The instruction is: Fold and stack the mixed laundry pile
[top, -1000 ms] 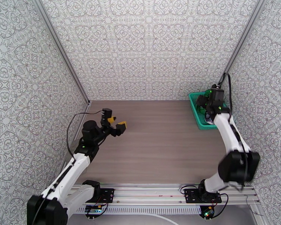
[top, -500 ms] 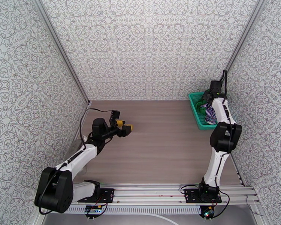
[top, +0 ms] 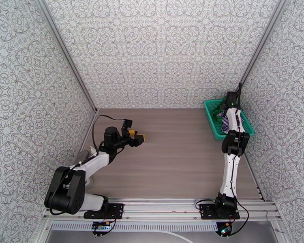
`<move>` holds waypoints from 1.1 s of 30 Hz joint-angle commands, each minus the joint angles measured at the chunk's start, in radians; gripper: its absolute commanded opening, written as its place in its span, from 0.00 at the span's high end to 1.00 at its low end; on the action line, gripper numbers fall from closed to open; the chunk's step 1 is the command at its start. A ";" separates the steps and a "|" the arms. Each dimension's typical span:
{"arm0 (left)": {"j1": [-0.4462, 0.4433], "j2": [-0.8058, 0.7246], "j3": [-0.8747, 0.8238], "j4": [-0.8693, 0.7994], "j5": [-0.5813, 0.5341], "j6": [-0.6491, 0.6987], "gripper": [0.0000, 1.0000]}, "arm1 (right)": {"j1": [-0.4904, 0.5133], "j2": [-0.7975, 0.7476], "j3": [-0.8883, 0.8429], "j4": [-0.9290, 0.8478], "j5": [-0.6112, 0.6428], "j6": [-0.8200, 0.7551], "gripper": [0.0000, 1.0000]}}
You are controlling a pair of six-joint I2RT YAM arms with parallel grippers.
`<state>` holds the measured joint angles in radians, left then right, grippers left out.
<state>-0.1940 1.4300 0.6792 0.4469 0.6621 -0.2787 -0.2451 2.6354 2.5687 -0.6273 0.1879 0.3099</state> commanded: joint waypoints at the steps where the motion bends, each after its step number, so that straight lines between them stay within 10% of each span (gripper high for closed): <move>1: -0.013 0.018 0.022 0.069 0.034 -0.028 0.11 | 0.019 -0.124 -0.116 0.144 -0.093 -0.048 1.00; 15: -0.036 -0.047 -0.055 0.142 0.067 -0.074 0.11 | 0.193 -0.892 -0.958 0.613 -0.038 -0.137 1.00; 33: -0.055 -0.342 -0.036 -0.086 0.050 -0.043 0.11 | 0.716 -1.273 -0.755 0.318 -0.169 -0.345 1.00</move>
<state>-0.2363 1.1484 0.6094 0.4782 0.7128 -0.3592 0.4316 1.4288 1.7325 -0.2394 0.0704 -0.0204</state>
